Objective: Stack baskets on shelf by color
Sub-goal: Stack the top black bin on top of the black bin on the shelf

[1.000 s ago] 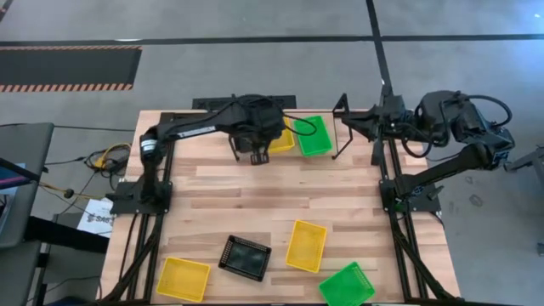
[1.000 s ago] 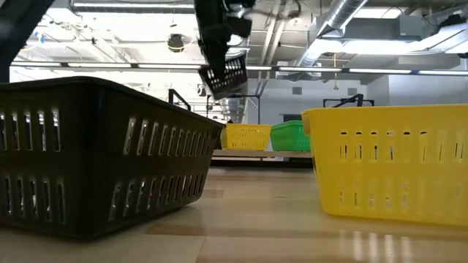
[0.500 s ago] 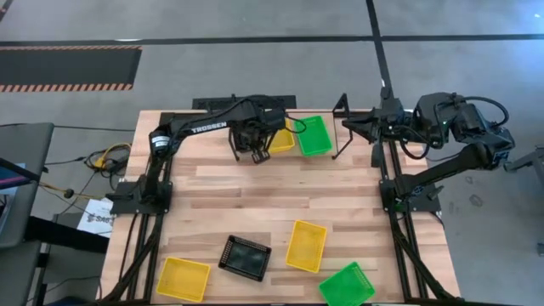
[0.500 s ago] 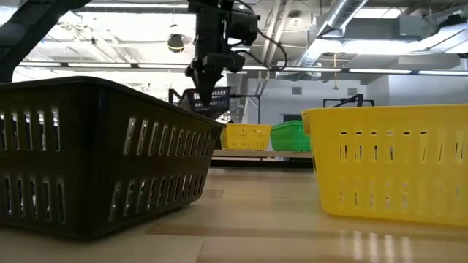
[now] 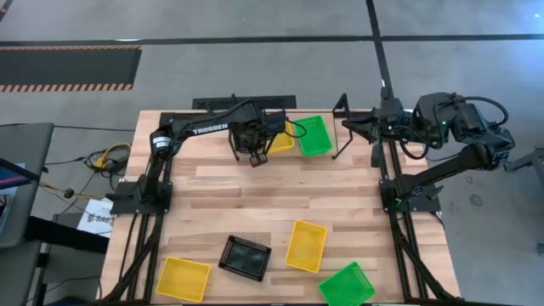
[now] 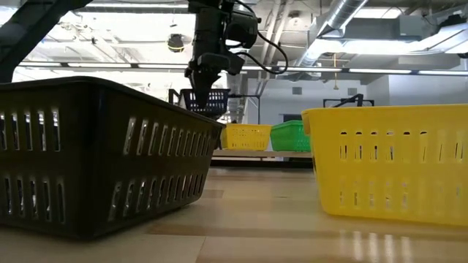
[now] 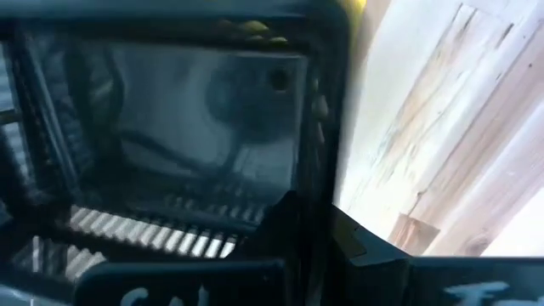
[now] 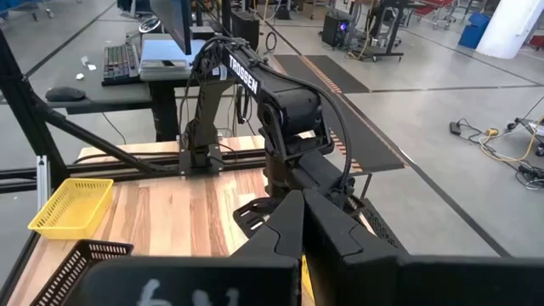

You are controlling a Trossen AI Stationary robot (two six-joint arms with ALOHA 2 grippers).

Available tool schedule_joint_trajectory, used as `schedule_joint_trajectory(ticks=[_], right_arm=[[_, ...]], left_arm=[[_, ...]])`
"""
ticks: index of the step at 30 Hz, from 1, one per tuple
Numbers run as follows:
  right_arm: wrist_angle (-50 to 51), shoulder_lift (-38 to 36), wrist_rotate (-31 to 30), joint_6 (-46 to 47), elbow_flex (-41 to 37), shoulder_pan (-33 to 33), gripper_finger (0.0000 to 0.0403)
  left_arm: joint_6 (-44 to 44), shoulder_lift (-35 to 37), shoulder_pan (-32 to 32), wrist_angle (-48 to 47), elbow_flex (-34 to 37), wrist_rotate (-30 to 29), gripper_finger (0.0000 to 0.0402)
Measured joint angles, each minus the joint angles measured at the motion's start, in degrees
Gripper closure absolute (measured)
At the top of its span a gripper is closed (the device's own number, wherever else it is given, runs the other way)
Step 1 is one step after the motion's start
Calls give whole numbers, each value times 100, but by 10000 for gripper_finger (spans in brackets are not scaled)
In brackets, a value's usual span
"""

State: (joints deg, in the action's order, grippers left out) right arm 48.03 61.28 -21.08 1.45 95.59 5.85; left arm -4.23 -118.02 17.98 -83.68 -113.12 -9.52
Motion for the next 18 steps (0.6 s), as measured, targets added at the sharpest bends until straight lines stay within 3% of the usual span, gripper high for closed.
schedule_joint_trajectory(ticks=[12,18], right_arm=[[0,0,0,2,0,2,377],[2,0,2,2,0,0,377]], left_arm=[[425,0,-61,-140,0,63,401],[763,0,-19,-435,0,-233,401]])
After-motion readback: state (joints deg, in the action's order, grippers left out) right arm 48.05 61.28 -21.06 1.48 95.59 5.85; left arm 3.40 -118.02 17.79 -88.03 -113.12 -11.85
